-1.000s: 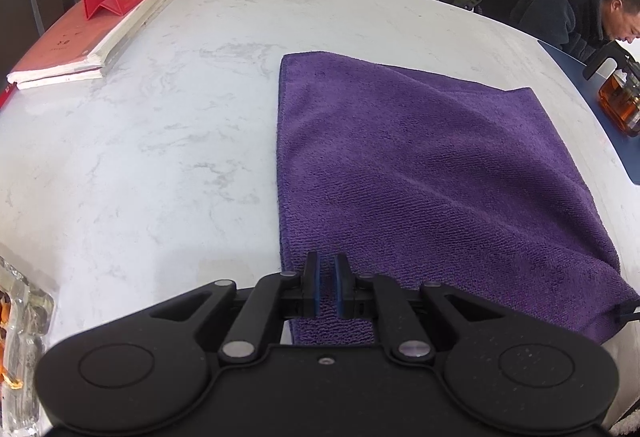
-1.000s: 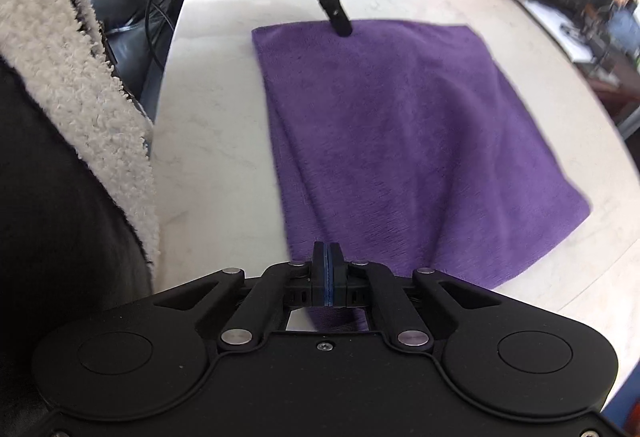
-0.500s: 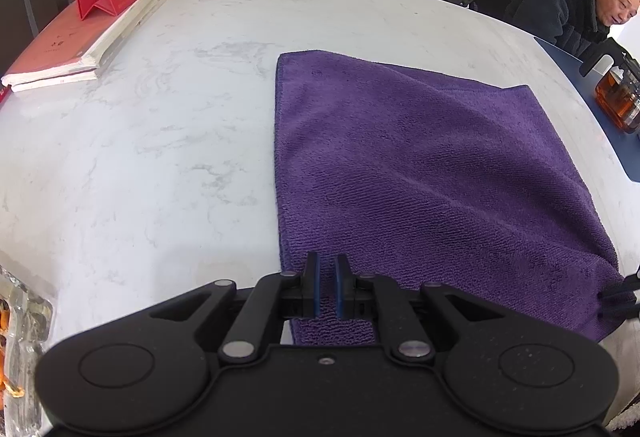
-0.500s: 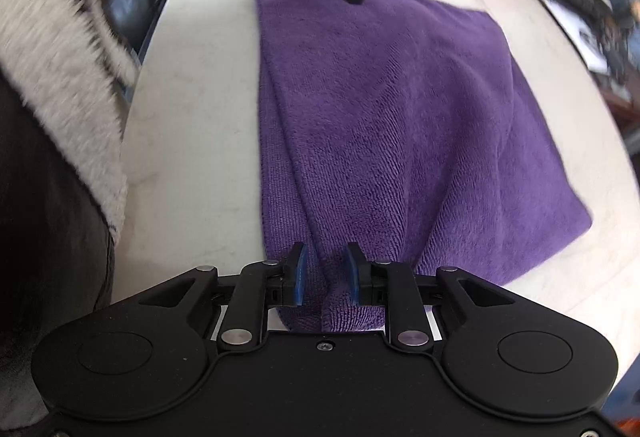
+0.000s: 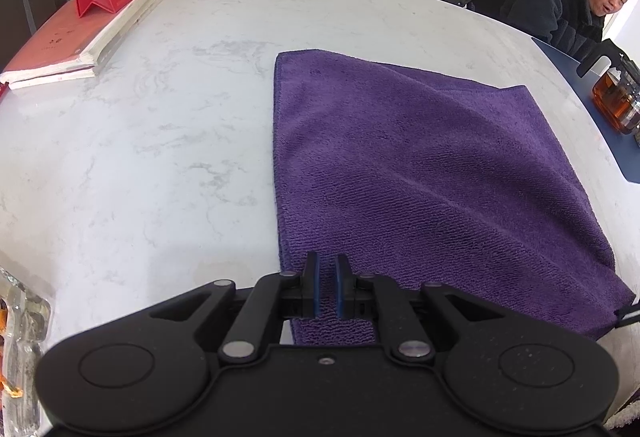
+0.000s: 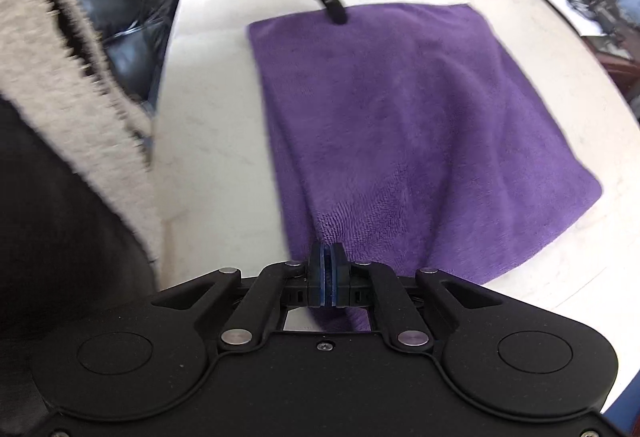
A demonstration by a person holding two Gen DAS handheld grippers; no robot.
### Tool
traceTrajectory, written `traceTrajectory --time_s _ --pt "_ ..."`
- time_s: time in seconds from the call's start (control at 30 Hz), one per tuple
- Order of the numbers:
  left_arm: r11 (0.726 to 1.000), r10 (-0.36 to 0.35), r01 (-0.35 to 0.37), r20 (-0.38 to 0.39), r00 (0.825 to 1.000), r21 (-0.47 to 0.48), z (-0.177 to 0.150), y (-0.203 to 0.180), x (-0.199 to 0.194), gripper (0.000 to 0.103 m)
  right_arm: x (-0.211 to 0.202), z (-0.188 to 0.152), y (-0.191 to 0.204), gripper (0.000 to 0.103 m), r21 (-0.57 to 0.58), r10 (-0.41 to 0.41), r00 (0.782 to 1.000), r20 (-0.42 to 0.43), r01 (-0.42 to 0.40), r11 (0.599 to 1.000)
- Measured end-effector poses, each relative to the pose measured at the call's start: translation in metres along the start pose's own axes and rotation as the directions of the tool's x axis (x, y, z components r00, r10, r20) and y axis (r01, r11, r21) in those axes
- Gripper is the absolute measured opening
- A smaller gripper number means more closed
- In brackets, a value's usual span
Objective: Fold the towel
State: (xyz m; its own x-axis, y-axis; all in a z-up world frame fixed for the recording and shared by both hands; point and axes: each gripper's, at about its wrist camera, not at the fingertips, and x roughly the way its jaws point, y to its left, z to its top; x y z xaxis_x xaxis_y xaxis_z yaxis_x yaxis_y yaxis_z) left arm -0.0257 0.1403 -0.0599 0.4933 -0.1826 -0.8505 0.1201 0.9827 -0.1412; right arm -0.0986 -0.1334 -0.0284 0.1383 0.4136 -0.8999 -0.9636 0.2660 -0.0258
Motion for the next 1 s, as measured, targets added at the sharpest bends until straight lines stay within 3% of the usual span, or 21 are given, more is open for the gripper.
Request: traceTrajectory --time_s 0.4,0.6,0.7,0.8,1.0 --pt "0.999 -0.015 0.015 -0.018 1.0 0.028 0.003 0.0 -0.001 0.009 0.017 -0.005 -0.003 0.003 -0.009 0.04 0.997 -0.06 -0.041 0.999" --pt "0.999 -0.012 0.012 -0.017 1.0 0.042 0.005 -0.001 0.0 0.012 0.004 -0.004 -0.015 0.013 0.048 0.062 0.998 -0.026 -0.061 0.997" --pt "0.999 -0.008 0.009 -0.023 1.0 0.045 0.007 -0.001 0.001 0.012 -0.017 -0.002 -0.034 0.021 0.122 0.056 0.998 0.037 -0.06 0.991" --pt "0.999 -0.006 0.007 -0.031 0.999 0.048 0.006 -0.003 0.003 0.012 -0.037 0.002 -0.066 0.027 0.167 -0.008 0.996 0.089 -0.007 0.986" --pt "0.998 0.001 0.002 -0.043 0.999 0.056 0.007 -0.004 0.004 0.012 -0.039 0.027 -0.145 0.029 0.173 -0.114 0.981 0.157 0.087 0.981"
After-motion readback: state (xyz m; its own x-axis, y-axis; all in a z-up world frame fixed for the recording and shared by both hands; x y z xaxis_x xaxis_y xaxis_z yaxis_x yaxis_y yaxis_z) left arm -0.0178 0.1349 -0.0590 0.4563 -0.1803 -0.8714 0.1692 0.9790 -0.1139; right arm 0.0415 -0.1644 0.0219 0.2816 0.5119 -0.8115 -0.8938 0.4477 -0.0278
